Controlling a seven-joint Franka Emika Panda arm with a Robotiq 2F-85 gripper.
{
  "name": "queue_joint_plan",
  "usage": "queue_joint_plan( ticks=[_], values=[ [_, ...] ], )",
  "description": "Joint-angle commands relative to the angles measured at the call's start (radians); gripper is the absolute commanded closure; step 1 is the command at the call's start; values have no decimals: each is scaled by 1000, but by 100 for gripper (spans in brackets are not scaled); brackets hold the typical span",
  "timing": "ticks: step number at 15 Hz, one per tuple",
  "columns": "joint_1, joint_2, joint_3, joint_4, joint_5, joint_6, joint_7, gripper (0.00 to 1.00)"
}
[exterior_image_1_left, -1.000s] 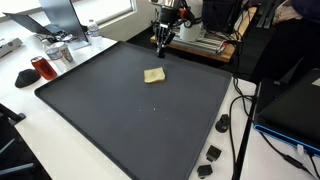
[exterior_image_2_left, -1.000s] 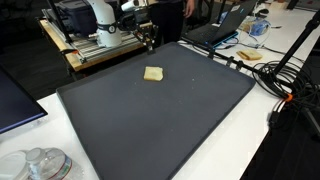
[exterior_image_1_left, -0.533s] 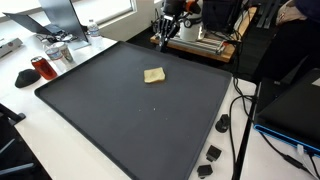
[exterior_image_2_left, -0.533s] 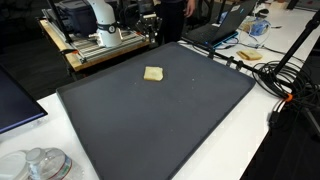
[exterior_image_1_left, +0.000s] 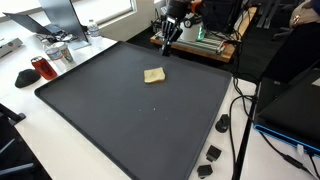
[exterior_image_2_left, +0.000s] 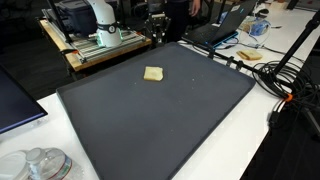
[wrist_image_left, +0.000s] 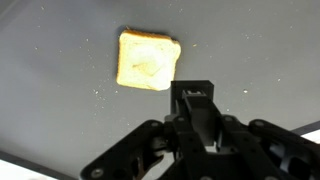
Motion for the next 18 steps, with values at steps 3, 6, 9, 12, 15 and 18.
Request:
queue_joint_plan(
  ticks=[3, 6, 9, 12, 15, 18],
  values=[
    [-193, 186, 224, 197, -1, 203, 147, 95],
    [-367, 242, 405, 295, -3, 323, 186, 95],
    [-511, 291, 550, 395, -3, 433, 185, 95],
    [-617, 336, 649, 482, -4, 519, 167, 95],
    [-702, 329, 712, 492, -4, 507, 111, 95],
    [-822, 291, 789, 426, -4, 422, -10, 95]
  ],
)
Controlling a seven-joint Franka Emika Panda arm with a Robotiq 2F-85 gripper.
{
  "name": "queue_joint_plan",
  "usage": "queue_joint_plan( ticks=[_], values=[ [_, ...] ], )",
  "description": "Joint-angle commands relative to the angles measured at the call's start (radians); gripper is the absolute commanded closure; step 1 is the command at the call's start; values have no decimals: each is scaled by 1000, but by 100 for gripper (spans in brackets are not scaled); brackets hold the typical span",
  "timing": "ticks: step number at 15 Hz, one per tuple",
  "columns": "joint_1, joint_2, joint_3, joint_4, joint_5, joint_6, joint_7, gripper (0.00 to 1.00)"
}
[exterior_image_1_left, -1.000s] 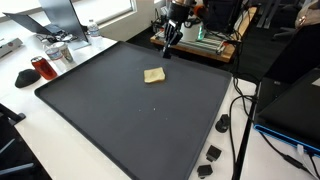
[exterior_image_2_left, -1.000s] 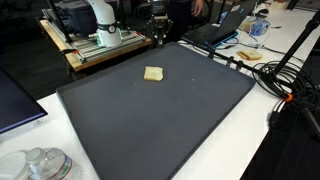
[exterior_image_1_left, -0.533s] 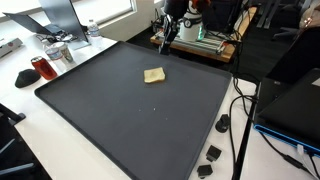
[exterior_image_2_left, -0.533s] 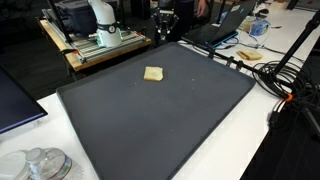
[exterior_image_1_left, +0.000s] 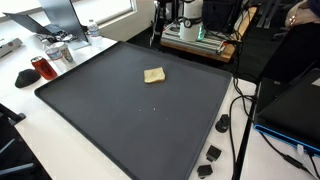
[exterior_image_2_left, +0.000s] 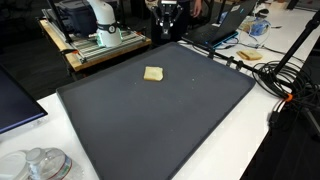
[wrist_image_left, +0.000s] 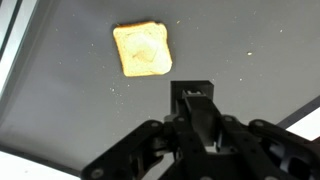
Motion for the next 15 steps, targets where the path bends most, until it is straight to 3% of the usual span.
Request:
queue_joint_plan(
  ticks=[1, 6, 15],
  values=[
    [-157, -20, 119, -59, 0, -72, -144, 95],
    [-433, -46, 343, -202, -1, -183, -361, 95],
    [-925, -128, 781, -384, -31, -218, -648, 95]
  ],
)
